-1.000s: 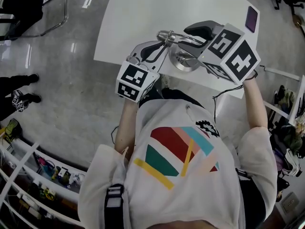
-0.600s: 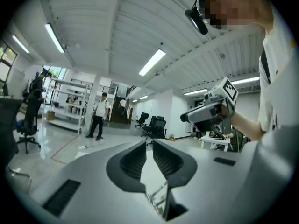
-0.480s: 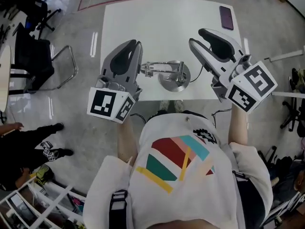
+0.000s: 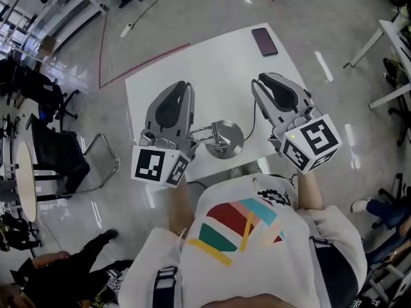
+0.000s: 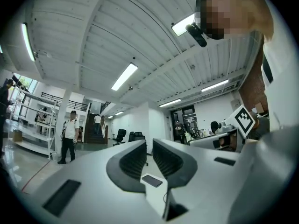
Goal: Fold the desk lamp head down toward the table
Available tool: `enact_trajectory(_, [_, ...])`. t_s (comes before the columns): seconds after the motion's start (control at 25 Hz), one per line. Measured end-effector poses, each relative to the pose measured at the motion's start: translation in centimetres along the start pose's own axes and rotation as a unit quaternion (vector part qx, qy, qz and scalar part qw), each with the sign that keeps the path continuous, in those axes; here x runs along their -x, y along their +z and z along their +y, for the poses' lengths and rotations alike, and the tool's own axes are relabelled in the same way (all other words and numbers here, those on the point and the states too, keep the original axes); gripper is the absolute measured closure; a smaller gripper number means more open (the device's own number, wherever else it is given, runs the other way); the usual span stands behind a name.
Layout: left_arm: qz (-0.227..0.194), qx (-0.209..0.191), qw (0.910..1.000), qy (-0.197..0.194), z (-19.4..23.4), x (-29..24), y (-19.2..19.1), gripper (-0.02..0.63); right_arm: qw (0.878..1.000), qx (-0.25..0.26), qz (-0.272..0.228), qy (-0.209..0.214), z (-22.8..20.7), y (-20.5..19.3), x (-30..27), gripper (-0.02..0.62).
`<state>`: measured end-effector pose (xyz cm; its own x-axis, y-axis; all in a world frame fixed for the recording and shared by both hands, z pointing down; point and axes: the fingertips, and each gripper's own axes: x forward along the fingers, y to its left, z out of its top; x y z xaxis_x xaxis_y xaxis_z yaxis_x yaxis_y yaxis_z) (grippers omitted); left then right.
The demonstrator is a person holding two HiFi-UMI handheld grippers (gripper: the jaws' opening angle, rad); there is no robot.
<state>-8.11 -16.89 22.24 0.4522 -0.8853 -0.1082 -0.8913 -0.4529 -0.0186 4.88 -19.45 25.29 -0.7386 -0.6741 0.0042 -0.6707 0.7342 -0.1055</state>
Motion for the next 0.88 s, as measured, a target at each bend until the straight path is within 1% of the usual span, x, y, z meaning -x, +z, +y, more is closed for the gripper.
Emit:
enact_trajectory(0.16, [0.001,0.004,1.0000,-0.005,-0.5,-0.4,0.0,0.517,1.000,-0.016,0.005,0.015,0.1,-0.4,-0.4,0.514])
enact_trajectory(0.6, [0.013,0.013,0.9997,0.017,1.1,0.5,-1.4,0.517,0.998,-0.004,0.028,0.047,1.6,-2.0,-2.8,0.515])
enact_trajectory(0.88, [0.015,0.019,0.9995,0.021,1.6,0.7,-1.7,0.517,0.998,0.010,0.039,0.052,2.2,-2.3,-3.6,0.514])
